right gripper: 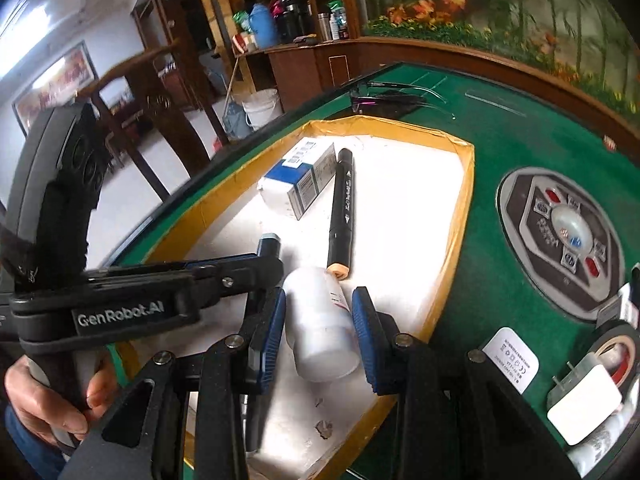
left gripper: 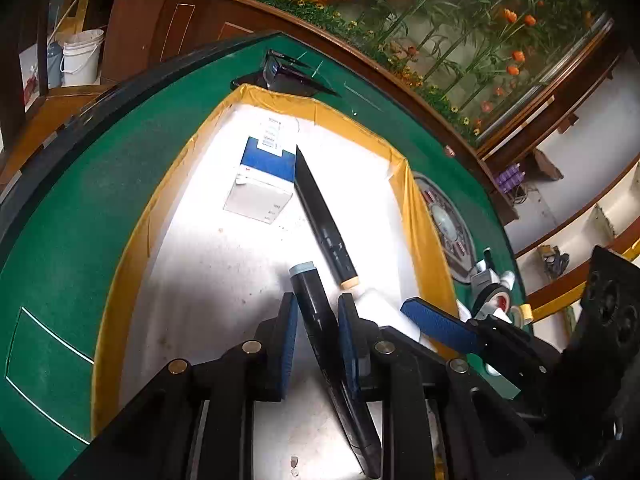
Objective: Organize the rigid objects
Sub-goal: 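Open the left gripper over the tray while the right gripper releases the pill bottle there, then close the left gripper on a white charger plug while the right gripper reaches a small white bottle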
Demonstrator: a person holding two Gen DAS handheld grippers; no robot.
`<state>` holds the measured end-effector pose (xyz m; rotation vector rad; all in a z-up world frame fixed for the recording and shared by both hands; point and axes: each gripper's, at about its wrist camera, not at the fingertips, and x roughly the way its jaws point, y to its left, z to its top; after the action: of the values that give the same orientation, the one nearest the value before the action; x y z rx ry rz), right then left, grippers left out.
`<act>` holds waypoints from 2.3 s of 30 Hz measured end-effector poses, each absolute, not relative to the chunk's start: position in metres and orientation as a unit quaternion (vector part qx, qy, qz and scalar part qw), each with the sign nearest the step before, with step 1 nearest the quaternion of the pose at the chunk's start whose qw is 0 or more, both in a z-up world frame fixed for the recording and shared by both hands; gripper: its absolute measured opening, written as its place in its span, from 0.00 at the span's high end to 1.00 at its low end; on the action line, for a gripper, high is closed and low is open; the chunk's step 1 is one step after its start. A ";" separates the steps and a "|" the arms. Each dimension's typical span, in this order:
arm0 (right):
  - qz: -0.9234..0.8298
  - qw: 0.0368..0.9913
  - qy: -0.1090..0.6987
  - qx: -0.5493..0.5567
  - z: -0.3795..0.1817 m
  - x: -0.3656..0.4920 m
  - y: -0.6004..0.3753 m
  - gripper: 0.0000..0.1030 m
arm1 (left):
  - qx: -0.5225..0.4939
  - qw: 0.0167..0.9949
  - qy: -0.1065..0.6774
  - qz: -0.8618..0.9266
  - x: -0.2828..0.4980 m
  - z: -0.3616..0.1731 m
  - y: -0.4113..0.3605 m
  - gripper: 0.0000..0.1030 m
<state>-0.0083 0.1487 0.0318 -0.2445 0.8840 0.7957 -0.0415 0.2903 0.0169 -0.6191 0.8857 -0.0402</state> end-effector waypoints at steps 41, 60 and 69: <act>0.313 0.862 0.386 0.104 0.058 0.022 -0.090 0.51 | -0.079 0.911 0.390 -0.105 -0.070 0.089 0.124 0.23; 0.259 0.851 0.425 0.167 0.045 0.037 -0.126 0.49 | -0.019 0.874 0.482 -0.068 0.026 0.040 0.092 0.23; 0.210 0.854 0.445 0.169 0.034 0.039 -0.139 0.42 | 0.005 0.875 0.481 -0.053 0.024 0.034 0.082 0.51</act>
<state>0.0385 -0.1389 0.0343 0.3549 0.9353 0.4408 0.0243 0.0821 0.0344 0.0095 1.0034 -0.1111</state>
